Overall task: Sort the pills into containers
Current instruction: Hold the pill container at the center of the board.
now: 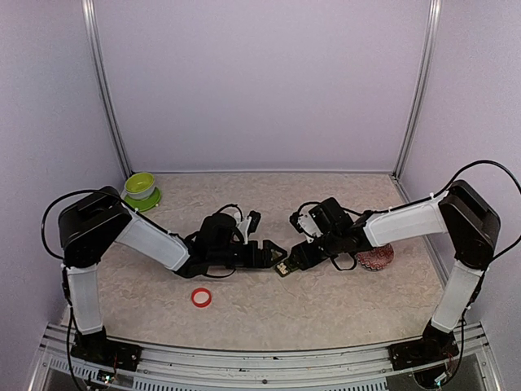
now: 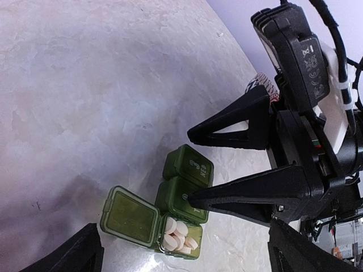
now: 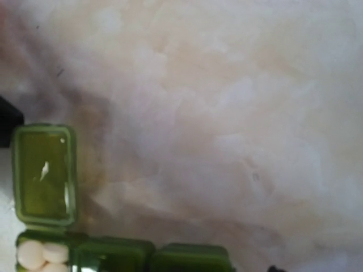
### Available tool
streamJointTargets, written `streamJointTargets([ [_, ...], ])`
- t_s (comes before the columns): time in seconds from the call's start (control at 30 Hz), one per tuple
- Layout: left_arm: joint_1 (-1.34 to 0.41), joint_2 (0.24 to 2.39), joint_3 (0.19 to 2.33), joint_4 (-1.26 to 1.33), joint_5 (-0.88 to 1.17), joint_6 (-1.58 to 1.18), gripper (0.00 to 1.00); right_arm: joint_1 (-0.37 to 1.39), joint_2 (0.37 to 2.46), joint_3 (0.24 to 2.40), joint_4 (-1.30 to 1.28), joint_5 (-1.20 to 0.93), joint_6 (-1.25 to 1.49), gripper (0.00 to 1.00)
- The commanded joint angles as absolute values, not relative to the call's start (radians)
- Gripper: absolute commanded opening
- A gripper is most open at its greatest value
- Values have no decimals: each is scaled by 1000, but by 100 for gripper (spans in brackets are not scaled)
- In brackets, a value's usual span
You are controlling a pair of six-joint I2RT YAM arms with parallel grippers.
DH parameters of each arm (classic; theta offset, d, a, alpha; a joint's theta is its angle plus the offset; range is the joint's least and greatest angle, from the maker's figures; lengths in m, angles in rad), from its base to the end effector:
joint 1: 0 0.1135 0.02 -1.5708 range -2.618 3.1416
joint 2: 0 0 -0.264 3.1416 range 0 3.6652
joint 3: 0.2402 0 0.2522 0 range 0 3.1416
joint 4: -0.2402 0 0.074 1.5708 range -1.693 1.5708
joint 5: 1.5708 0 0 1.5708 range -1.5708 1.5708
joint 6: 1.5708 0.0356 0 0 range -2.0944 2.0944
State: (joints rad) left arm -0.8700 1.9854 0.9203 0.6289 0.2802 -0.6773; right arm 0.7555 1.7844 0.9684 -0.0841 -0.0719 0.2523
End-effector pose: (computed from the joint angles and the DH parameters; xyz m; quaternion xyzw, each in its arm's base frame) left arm 0.2476 -0.3087 0.1242 0.1550 0.8240 -0.4560 0.2983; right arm 0.2571 0.2457 0.1484 -0.2464 0.9110 0.1885 0.2716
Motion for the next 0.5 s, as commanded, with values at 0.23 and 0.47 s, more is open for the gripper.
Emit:
streamJointTargets([
  [0.23, -849, 1998, 908, 699, 298, -677, 99, 706, 1741, 909, -24, -191, 296, 66],
  [0.47, -839, 2031, 914, 711, 306, -689, 99, 683, 1728, 891, -3, -229, 300, 65],
])
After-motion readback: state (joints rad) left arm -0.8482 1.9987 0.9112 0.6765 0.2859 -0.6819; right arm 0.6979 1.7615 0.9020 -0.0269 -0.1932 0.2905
